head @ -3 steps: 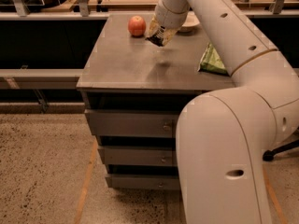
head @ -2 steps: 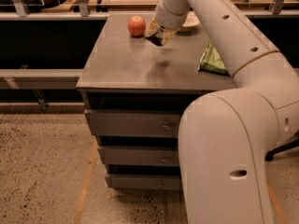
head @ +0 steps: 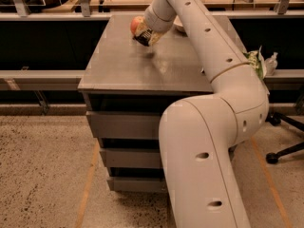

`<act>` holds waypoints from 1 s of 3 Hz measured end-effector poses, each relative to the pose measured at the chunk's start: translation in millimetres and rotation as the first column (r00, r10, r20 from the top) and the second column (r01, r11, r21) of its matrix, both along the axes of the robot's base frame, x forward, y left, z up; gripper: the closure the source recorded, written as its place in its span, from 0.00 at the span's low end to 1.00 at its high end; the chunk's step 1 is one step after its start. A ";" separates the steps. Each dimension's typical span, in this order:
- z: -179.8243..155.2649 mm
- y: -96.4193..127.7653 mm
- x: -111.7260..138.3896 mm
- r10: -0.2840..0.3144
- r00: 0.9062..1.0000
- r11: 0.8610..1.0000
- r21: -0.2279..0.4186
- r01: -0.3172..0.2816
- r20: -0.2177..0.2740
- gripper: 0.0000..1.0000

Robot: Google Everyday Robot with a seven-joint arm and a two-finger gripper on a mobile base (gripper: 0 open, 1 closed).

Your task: Move rxbar chocolate near apple

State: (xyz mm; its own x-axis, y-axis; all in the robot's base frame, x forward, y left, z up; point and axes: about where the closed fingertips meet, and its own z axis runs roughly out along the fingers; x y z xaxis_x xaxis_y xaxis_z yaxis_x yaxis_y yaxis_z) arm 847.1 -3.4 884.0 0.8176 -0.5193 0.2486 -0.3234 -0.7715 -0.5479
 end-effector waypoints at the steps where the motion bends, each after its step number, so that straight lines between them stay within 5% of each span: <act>1: -13.4 7.5 11.2 -0.002 1.000 1.000 0.003 0.002 -0.011 0.84; 3: -28.0 6.2 20.8 -0.048 0.998 0.999 0.015 0.049 -0.032 0.30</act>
Offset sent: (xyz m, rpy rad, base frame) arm 0.0745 -0.0066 0.0034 0.0056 0.0321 -0.0653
